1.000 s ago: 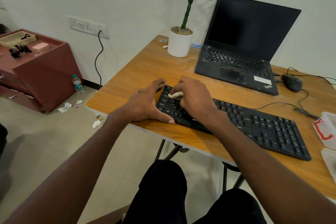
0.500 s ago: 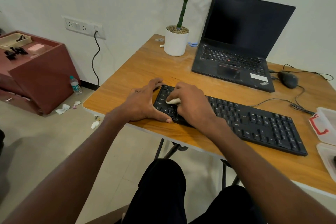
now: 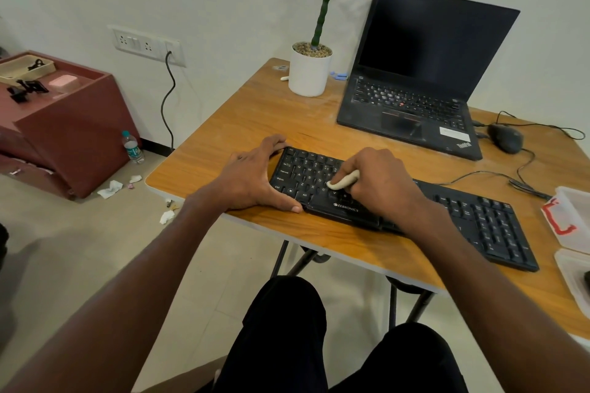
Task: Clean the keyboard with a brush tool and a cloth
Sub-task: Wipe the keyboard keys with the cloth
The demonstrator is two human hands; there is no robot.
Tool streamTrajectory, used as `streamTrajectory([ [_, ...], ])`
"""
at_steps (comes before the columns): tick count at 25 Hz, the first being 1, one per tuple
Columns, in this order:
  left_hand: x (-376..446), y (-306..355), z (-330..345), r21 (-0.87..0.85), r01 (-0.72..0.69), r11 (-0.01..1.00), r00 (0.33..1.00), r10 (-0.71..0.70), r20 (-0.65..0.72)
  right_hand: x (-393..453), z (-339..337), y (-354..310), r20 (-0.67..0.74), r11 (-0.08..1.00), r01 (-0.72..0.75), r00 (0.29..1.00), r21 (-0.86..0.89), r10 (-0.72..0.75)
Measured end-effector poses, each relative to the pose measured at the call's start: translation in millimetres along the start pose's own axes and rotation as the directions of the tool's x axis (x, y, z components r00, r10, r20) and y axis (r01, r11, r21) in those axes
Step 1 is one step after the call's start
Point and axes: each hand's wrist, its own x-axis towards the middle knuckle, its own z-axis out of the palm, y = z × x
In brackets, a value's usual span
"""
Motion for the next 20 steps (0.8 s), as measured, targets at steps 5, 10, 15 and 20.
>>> streamTrajectory([
  [5,1,-1,1,-0.001,-0.006,1.0,1.0,0.006,-0.008,8,4,-12,-0.092,0.999,-0.007,0.996,0.039,0.011],
  [10,2,-3,1,-0.005,-0.008,1.0,1.0,0.008,-0.007,8,1,-9,-0.043,0.999,-0.027,0.999,-0.035,0.025],
  [15,3,-4,2,-0.008,-0.007,1.0,1.0,0.007,-0.003,4,-9,5,-0.114,0.989,-0.097,0.99,-0.112,0.085],
  [20,3,-4,2,-0.012,-0.006,1.0,1.0,0.006,-0.011,-8,7,-7,-0.117,0.991,-0.07,0.992,-0.118,0.056],
])
